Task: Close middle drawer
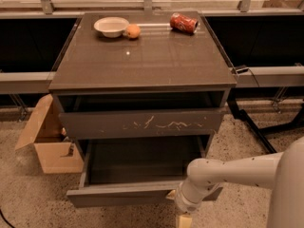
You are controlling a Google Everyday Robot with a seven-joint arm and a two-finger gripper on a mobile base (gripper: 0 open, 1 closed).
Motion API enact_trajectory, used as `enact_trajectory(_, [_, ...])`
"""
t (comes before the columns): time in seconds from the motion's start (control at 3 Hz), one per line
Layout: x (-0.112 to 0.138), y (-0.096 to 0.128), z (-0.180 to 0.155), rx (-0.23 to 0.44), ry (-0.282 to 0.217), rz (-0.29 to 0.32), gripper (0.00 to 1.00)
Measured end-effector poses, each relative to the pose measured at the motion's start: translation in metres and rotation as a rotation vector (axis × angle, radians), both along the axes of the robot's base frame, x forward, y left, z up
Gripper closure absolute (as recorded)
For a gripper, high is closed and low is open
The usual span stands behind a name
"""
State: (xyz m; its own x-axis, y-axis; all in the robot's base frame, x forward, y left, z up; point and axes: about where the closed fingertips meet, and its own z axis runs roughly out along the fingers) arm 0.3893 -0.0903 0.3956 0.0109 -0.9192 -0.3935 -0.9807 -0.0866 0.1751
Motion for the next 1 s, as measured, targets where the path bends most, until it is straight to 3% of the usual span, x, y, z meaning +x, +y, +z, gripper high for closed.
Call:
enact_trajectory(0.67, [0.049, -0.027, -0.018, 0.036, -0.008, -0.066, 0.0])
enact_trajectory(1.0, [0.083, -0.049, -0.015, 0.065, -0.055, -0.125, 0.27])
